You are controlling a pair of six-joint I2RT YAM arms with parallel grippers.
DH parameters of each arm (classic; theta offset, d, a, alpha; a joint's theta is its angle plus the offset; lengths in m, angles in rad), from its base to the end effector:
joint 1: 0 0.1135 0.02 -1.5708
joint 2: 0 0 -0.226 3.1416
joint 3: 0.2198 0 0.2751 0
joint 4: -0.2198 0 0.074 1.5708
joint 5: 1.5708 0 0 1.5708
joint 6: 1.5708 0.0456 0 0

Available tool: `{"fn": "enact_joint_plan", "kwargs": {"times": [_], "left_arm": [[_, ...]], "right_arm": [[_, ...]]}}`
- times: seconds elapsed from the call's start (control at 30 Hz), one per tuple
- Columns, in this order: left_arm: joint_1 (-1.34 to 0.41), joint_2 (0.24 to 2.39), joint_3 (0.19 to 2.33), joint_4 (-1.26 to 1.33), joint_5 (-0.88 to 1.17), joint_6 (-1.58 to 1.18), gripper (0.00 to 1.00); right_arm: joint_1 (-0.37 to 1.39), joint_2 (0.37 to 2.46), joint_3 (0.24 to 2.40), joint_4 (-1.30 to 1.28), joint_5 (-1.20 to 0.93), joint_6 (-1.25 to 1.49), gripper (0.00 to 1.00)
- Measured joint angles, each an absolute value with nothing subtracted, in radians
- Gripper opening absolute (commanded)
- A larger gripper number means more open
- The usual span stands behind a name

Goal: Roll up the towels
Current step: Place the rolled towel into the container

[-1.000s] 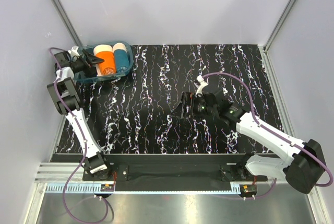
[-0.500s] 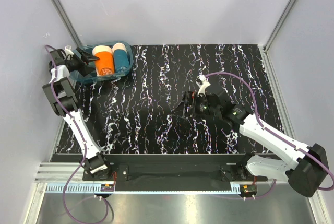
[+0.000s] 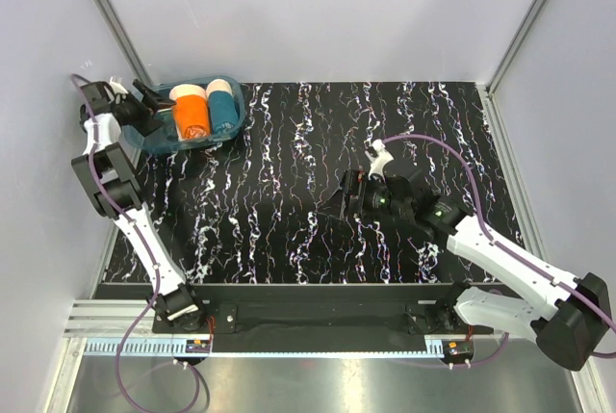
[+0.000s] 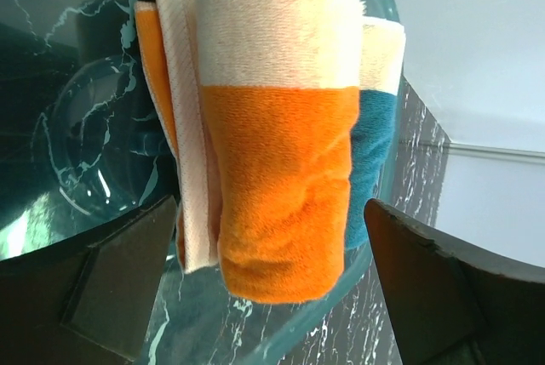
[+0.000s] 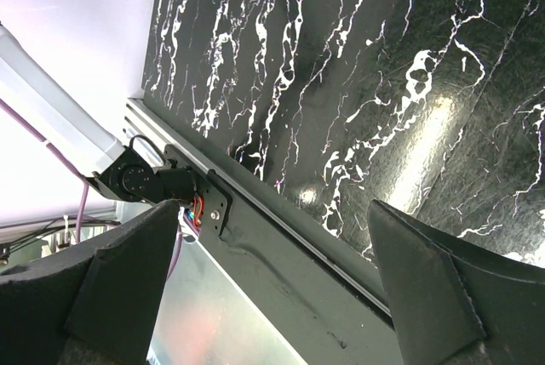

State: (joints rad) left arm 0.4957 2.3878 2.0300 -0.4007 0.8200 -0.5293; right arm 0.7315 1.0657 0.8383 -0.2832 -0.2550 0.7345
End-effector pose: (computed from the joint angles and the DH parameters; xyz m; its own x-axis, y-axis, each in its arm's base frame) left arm 0.4852 0.2245 0.1580 -0.5941 -0.7129 -0.3726 -0.1826 0.5707 -0.8006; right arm 0.2072 0.2015 0.2515 -0.8129 0.1418 -0.5649 -0.3575 0.6441 0.6762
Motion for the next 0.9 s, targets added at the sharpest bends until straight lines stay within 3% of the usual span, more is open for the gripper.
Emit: {"fn": "enact_joint_plan", "kwargs": {"times": [0.37, 0.67, 0.9], "left_arm": [[0.512, 2.138, 1.948, -0.417, 0.725, -0.482, 0.99], [0.485, 1.644, 1.575, -0.282, 0.664, -0.457, 0.99], [0.236, 1.164, 1.221, -0.194, 0.492, -0.29, 0.99]], "right_arm": [[0.731, 1.019, 0.835, -0.287, -0.252, 0.733, 1.0], [0.731, 0.974, 0.815, -0.286, -0.248, 0.733, 1.0], [0.731, 0.926, 0.797, -0.286, -0.248, 0.735, 1.0]]}}
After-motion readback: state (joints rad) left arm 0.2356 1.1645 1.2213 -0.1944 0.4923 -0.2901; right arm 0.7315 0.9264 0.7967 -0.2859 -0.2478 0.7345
